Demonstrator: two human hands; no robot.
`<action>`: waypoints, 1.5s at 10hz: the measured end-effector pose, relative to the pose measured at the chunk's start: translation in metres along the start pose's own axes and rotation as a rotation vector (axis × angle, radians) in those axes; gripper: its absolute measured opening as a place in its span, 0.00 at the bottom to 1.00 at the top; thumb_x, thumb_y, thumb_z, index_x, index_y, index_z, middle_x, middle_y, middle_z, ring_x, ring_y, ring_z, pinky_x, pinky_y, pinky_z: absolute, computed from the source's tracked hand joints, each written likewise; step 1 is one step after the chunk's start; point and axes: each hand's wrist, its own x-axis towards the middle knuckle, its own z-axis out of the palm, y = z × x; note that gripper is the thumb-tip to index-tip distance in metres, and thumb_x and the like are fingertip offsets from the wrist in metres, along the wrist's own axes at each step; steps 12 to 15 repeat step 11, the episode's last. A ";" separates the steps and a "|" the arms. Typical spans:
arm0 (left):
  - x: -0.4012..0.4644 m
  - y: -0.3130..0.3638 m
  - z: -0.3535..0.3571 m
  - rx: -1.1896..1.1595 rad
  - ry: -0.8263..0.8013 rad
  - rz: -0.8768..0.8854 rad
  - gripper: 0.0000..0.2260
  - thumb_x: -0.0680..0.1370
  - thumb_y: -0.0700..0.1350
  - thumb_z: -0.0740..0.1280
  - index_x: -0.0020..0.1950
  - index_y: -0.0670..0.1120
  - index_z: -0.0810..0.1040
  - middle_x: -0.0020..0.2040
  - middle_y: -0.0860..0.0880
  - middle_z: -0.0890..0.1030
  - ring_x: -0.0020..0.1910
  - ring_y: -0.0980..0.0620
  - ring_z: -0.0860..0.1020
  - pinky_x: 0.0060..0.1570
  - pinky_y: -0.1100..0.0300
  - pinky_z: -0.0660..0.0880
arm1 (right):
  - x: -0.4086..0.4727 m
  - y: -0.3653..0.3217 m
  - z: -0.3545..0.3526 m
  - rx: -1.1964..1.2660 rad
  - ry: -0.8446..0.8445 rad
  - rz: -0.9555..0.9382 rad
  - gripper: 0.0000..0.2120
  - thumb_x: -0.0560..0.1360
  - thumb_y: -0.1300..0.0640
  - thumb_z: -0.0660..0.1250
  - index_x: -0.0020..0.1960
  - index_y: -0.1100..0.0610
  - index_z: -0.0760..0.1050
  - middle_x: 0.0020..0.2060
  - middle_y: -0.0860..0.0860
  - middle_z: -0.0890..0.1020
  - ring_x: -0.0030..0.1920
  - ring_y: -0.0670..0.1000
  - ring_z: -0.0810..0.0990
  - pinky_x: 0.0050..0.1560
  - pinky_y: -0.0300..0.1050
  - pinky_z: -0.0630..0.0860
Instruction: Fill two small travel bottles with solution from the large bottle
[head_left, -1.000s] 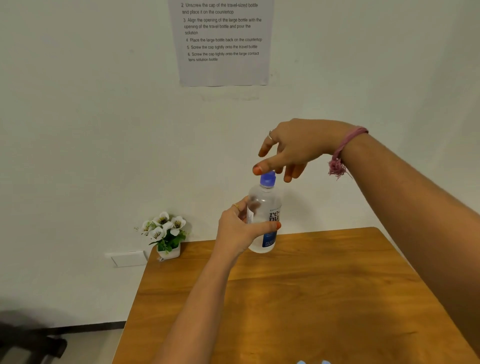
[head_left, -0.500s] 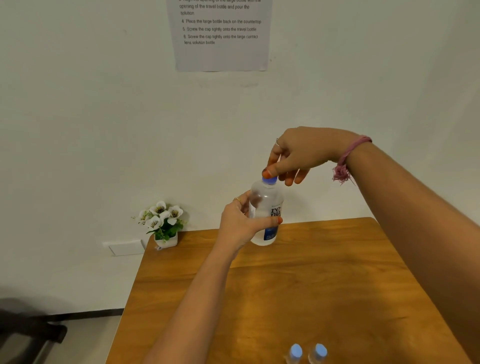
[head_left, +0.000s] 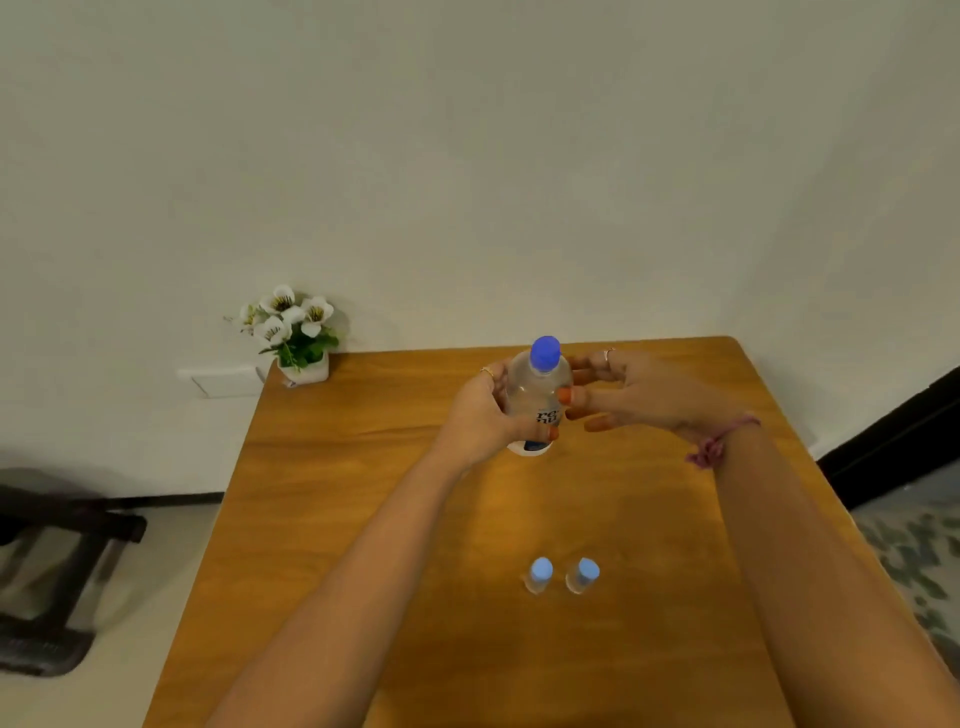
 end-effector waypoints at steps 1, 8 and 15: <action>-0.005 -0.024 0.016 0.017 -0.028 -0.054 0.31 0.64 0.36 0.80 0.60 0.53 0.71 0.55 0.54 0.80 0.53 0.56 0.80 0.49 0.61 0.80 | -0.003 0.036 0.009 0.020 0.000 -0.012 0.22 0.66 0.46 0.75 0.59 0.42 0.74 0.56 0.43 0.80 0.51 0.45 0.82 0.49 0.46 0.81; -0.016 -0.105 0.074 0.256 -0.109 -0.339 0.27 0.64 0.32 0.78 0.61 0.42 0.77 0.60 0.43 0.78 0.59 0.44 0.77 0.59 0.50 0.76 | -0.007 0.157 0.033 -0.153 -0.067 0.014 0.27 0.71 0.47 0.72 0.66 0.55 0.71 0.63 0.47 0.76 0.63 0.44 0.73 0.60 0.40 0.69; -0.020 -0.102 0.064 0.369 -0.043 -0.298 0.28 0.71 0.23 0.56 0.69 0.39 0.71 0.65 0.43 0.76 0.63 0.48 0.75 0.50 0.63 0.74 | -0.011 0.159 0.029 -0.279 -0.080 0.047 0.28 0.74 0.54 0.69 0.71 0.57 0.65 0.67 0.52 0.73 0.63 0.48 0.73 0.55 0.37 0.71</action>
